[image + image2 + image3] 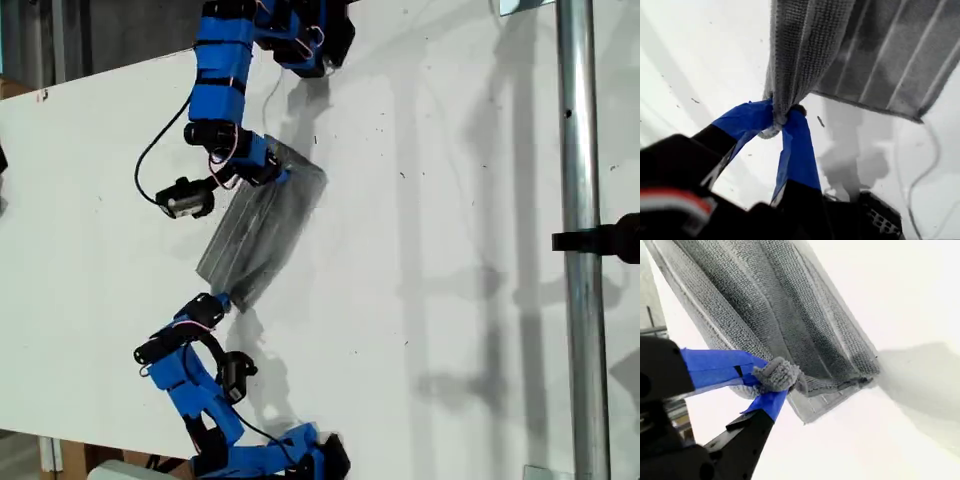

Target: Grasp corners of a towel and fold twice.

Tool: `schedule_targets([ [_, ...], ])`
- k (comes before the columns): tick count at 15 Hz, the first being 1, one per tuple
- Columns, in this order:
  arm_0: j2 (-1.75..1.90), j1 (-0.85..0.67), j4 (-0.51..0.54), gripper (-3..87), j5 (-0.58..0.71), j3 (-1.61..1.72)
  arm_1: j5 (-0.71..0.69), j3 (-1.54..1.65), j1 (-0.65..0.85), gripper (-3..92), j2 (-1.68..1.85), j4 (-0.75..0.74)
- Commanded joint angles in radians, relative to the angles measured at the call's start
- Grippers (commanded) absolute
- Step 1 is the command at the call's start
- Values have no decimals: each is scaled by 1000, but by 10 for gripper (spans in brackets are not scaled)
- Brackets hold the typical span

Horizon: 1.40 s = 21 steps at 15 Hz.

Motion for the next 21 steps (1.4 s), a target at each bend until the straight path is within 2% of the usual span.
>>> schedule_targets([
  [1, 15, -51, -92, -32, 28, -61, -23, 32, 114, -2, 80, 38],
  [6, -38, -107, -367, -31, 15, -80, -101, 95, 362, -2, 149, 52],
  [10, -52, -124, -511, -31, 26, -78, -199, 152, 624, -2, 328, -17],
  [12, -32, -130, -561, -31, 9, -78, -204, 161, 698, -2, 446, -35],
  [14, -31, -126, -568, -30, 2, -74, -190, 195, 660, -2, 497, -38],
  [18, -48, -126, -466, -29, -29, -44, -35, 364, 396, -2, 436, -135],
  [21, -83, -152, -385, -29, -37, -52, 44, 466, 295, -2, 360, -222],
])
